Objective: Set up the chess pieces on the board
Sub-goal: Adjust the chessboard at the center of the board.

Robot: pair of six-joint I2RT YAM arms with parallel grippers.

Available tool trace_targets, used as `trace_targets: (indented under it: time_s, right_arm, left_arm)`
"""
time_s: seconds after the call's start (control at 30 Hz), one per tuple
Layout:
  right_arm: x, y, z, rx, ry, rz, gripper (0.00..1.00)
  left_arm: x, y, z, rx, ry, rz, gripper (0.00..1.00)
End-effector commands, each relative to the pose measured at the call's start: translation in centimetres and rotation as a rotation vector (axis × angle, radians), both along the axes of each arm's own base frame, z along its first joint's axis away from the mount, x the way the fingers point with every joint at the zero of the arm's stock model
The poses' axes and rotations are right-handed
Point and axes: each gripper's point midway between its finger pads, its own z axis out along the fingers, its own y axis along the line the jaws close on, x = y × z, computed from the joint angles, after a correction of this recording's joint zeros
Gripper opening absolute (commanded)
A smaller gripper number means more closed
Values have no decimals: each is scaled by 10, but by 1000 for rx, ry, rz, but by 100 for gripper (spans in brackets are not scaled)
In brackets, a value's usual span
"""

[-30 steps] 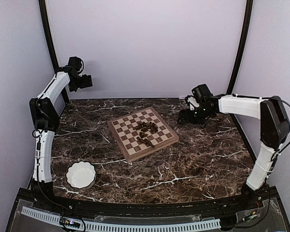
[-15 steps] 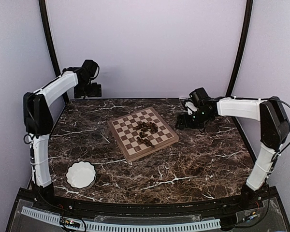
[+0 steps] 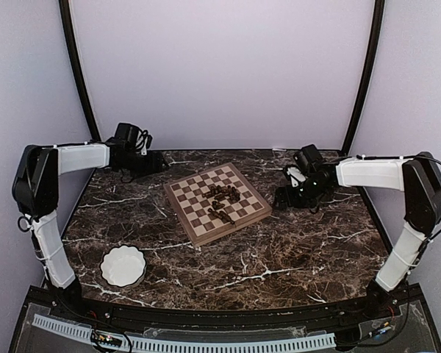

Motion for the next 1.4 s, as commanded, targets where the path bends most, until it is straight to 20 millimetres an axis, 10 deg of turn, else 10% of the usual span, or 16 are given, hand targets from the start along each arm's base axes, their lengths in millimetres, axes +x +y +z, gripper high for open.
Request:
trace_targets:
  time_s: [0.0,0.27,0.6,1.37]
  right_arm:
    - [-8,2,-1,1,1,12,84]
    - [-17,5,-18,-32,46,52,80]
    - [-18,10,-38,-25,109,47,83]
    - [-2,4,-59,-105,101,20,83]
  left_arm:
    - [28,-40,24,-144,-55,-135,77]
    - [54,-63,-18,-225,30,-163,78]
    - [33,-76,-57,-265,143,-229,78]
    - [-81,-83,-49,-295,291,-410,68]
